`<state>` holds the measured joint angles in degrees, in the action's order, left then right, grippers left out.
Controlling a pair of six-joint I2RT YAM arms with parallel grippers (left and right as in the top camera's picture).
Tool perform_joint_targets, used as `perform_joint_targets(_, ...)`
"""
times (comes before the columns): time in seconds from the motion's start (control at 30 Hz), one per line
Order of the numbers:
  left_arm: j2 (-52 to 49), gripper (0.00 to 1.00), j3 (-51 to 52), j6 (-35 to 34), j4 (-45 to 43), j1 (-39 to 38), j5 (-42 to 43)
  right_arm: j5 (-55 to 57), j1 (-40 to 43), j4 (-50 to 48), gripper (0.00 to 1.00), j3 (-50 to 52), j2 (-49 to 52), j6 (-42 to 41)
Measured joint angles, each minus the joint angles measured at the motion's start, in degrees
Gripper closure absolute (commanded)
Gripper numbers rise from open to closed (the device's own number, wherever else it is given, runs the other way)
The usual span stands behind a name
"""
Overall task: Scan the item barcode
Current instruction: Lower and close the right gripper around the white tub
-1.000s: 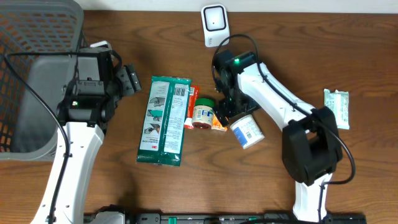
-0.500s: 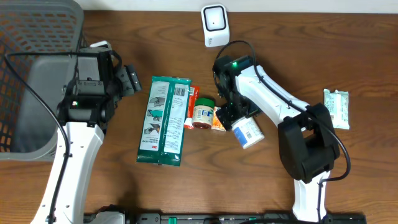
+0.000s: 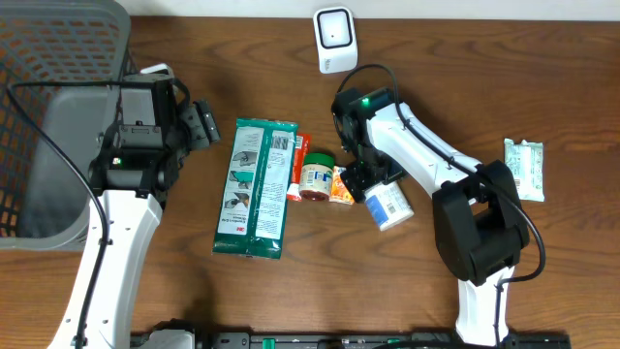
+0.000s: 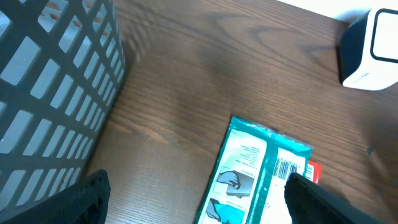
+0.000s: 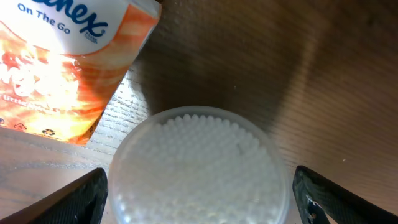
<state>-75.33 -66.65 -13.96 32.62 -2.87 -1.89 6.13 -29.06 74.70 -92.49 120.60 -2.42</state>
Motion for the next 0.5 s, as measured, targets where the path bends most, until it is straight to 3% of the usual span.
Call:
perform_joint_targets(0.3,0.0,0.14,0.0,0.0,0.0,0.0,0.0,0.2,0.0,2.4,0.15,0.0,0.0,0.0)
perform_joint_targets(0.5,0.0,0.14,0.0,0.0,0.0,0.0,0.0,0.2,0.0,1.2,0.13,1.5,0.0,0.0)
